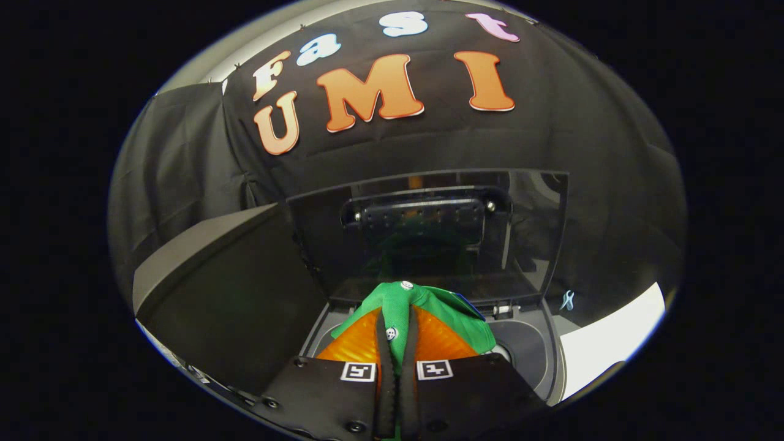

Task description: Put the clothes into the washing machine and then close the washing machine lid.

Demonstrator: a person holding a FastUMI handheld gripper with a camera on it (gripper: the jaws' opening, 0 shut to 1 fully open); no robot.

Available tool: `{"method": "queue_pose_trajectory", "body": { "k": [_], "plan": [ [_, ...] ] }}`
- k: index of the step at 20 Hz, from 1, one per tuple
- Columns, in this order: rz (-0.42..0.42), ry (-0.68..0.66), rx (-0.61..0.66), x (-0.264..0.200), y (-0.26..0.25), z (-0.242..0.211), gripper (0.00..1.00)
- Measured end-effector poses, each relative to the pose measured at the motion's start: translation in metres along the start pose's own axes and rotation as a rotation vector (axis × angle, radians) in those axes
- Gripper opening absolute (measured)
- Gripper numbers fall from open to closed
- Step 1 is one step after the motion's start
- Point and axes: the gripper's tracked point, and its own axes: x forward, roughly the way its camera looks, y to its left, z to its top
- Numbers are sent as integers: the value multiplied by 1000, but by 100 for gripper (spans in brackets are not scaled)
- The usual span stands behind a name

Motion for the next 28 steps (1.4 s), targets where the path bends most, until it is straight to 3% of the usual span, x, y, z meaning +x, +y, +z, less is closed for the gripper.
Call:
{"method": "queue_pose_trajectory", "body": {
  "k": [7,14,19,28],
  "plan": [
    [14,89,-8,32,0,-36,11],
    [-3,248,-4,48,-8,-113,11],
    [-5,340,2,64,-15,-140,11],
    [-70,540,67,87,-28,-185,11]
  ]
}}
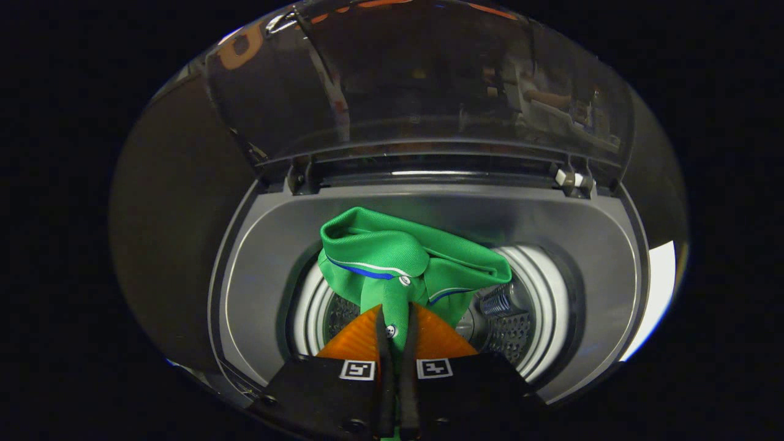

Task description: Put the clothes into the washing machine and then close the washing machine lid.

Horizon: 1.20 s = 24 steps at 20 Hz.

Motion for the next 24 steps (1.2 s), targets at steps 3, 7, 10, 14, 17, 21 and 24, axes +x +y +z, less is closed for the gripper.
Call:
{"method": "queue_pose_trajectory", "body": {
  "k": [3,7,10,14,17,21,24],
  "plan": [
    [-27,68,27,13,-6,-9,11],
    [-63,110,54,22,-12,-14,12],
    [-87,131,72,27,-17,-18,16],
    [-85,110,84,30,-14,-16,20],
    [-90,77,66,18,-18,-10,61],
    [-103,43,69,9,-19,-9,100],
    [-98,-10,70,-3,-17,-4,100]
  ]
}}
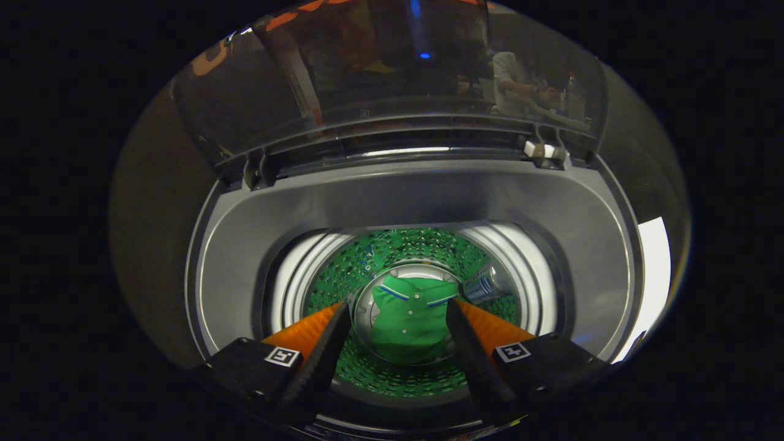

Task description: Put the clothes into the washing machine and then close the washing machine lid.

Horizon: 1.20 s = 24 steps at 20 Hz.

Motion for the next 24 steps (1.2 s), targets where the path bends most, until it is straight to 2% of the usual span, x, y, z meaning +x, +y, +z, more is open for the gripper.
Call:
{"method": "queue_pose_trajectory", "body": {
  "k": [7,13,20,24],
  "plan": [
    [-11,-231,14,-62,2,39,100],
    [9,-406,28,-138,18,81,100],
    [31,-661,-8,-248,38,163,99],
    [65,-748,-11,-288,48,217,99]
  ]
}}
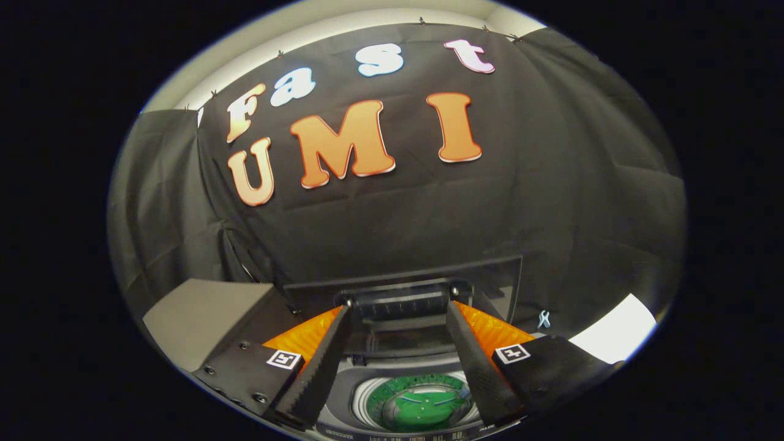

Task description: Put the clothes into the washing machine and then close the washing machine lid.

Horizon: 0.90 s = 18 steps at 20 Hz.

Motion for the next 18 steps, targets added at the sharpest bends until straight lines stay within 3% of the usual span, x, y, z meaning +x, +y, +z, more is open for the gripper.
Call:
{"method": "queue_pose_trajectory", "body": {
  "k": [4,8,18],
  "plan": [
    [0,-30,-11,36,-3,52,99],
    [-1,-2,-40,89,-5,65,99],
    [-36,207,-88,202,-11,-1,99]
  ]
}}
